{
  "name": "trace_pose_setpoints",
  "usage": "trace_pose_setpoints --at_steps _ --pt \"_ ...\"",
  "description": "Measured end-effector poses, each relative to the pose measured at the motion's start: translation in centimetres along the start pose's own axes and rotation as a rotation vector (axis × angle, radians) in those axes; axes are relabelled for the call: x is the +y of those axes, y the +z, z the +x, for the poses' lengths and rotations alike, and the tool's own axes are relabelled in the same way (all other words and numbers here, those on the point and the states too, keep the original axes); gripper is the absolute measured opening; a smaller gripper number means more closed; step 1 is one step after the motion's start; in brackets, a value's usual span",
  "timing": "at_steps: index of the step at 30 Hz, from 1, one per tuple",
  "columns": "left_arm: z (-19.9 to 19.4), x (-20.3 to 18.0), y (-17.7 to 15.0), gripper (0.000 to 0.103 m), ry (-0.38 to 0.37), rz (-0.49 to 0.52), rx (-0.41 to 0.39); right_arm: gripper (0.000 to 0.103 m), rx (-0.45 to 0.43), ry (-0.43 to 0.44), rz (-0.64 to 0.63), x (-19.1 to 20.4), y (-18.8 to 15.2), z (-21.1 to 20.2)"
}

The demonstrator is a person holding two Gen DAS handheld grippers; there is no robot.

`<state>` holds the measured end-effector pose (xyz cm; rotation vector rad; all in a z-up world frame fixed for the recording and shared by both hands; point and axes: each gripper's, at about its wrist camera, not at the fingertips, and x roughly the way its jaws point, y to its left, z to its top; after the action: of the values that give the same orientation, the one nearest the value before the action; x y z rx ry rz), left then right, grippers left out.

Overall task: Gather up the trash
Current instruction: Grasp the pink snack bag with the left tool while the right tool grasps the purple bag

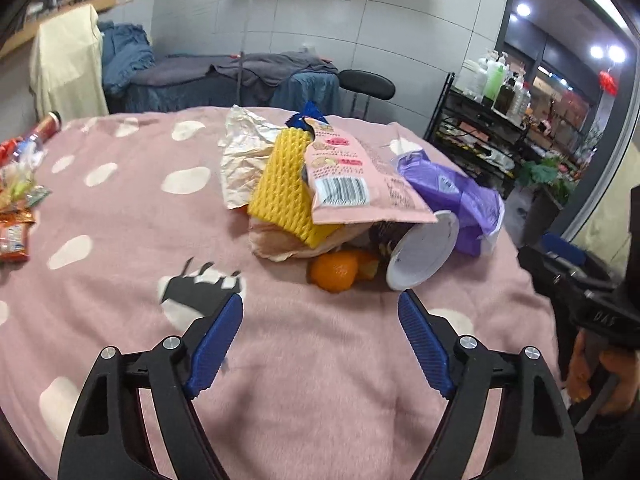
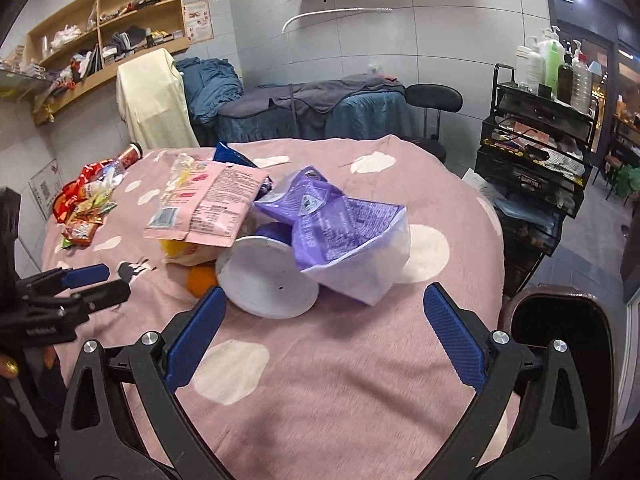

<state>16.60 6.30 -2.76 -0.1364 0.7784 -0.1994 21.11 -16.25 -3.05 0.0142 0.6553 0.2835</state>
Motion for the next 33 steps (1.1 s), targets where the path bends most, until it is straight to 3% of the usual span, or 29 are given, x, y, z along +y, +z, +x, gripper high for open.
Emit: trace_pose_setpoints --at_steps 7,11,17,19,22,24,26,33 --pt "3.2 0.7 2.8 0.079 -0.116 -0.048 0.043 0.097 0.021 -0.04 -0.018 -1.3 1.4 1.8" --pt "4.8 0.8 3.9 0.078 -0.117 -0.052 0.062 0.097 0.048 -0.084 -0.078 -1.2 1.8 3.4" --pt "5.5 0.4 5.3 0.064 -0.147 -0.052 0.072 0.087 0.073 -0.055 -0.048 -2.3 2.6 5.2" --pt "5.5 0.2 5.5 0.061 -0.152 -0.042 0.074 0.08 0.073 -0.049 -0.046 -2.3 2.8 5.4" --pt "5.7 -0.2 5.9 0.048 -0.159 -0.034 0.087 0.061 0.077 -0.038 -0.05 -2.3 2.9 5.7" --pt "5.9 -0.3 5.9 0.028 -0.155 -0.026 0.094 0.031 0.08 -0.051 -0.062 -2.1 2.8 5.9" --pt "5.9 -0.5 5.9 0.017 -0.139 -0.022 0.097 0.024 0.081 -0.061 -0.066 -2.2 2.6 5.9" --pt "4.7 -1.4 5.7 0.009 -0.127 0.006 0.042 0.009 0.034 -0.026 -0.008 -3.6 2.2 4.4"
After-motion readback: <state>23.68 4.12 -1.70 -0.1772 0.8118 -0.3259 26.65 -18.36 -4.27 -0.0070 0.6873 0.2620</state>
